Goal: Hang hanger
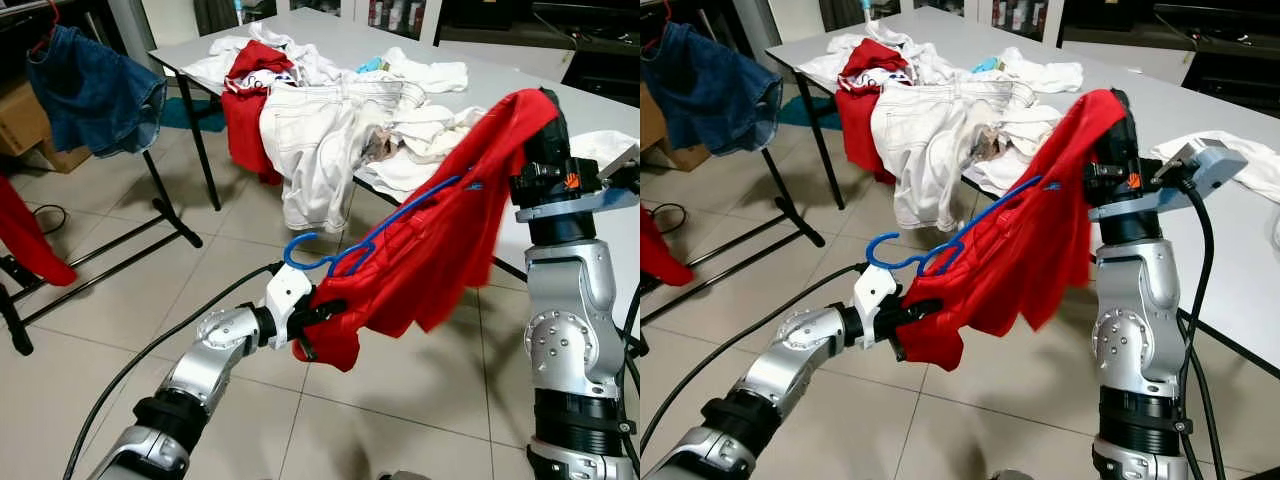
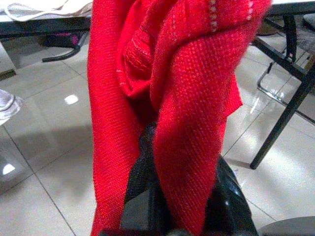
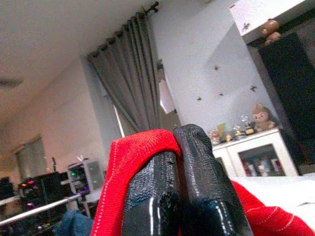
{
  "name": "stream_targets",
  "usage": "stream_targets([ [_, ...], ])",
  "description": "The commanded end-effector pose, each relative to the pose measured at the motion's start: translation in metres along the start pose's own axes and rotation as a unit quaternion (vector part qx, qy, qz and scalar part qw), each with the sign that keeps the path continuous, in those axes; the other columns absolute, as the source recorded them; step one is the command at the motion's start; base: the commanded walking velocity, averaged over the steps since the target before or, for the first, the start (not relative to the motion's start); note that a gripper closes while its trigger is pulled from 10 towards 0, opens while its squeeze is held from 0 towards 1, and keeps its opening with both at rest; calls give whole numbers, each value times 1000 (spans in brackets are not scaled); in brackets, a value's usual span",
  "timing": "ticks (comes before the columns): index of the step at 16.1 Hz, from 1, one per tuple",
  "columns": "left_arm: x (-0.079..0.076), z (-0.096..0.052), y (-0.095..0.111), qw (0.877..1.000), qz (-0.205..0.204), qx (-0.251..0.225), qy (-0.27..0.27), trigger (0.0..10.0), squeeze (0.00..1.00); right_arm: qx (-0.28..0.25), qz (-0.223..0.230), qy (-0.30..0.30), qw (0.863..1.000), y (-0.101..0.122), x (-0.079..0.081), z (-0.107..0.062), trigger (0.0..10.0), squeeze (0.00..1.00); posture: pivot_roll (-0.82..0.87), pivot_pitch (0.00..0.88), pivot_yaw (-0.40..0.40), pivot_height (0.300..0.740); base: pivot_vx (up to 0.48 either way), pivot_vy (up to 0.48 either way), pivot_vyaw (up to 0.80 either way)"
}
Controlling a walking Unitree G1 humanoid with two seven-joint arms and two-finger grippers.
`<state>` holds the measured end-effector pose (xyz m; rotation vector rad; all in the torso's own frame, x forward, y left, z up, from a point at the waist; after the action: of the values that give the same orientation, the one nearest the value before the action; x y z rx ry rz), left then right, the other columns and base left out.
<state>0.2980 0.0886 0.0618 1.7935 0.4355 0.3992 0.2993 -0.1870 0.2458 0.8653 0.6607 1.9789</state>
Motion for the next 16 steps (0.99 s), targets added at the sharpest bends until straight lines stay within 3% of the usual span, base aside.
stream_targets([
  [1,-2,-8,-23,998,-17,54,-3,10000,0,-57,-5,25,998,26,9,8,0,0,-133,0,49,740,0,0,0],
  [4,-10,-8,-29,998,-9,58,-26,10000,0,-89,-57,-52,993,43,-21,19,0,0,-138,0,51,740,0,0,0],
  [9,-10,-12,-31,999,-11,49,-20,10000,0,-91,-89,-180,975,49,-63,16,0,0,-122,0,41,740,0,0,0],
  [14,-2,-16,-30,999,-8,43,7,10000,0,-63,-73,-217,971,35,-75,-5,0,0,-109,0,37,740,0,0,0],
  [16,2,-18,-29,999,-8,44,10,10000,0,-35,-72,-230,970,23,-77,-22,0,0,-109,0,37,740,0,0,0],
])
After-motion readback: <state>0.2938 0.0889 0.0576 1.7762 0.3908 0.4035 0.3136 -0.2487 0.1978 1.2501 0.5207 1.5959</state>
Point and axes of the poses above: a point about 5 cm out from each wrist's last joint towards the gripper, its own z axis pointing out of the wrist towards the gripper, its own y axis along the axis of the wrist's last joint, x = y × z, the point moved 1 cm from there along z, pointing out of the wrist towards the gripper, and after that the axes turned 1 degree about z, right-handed, at the moved point
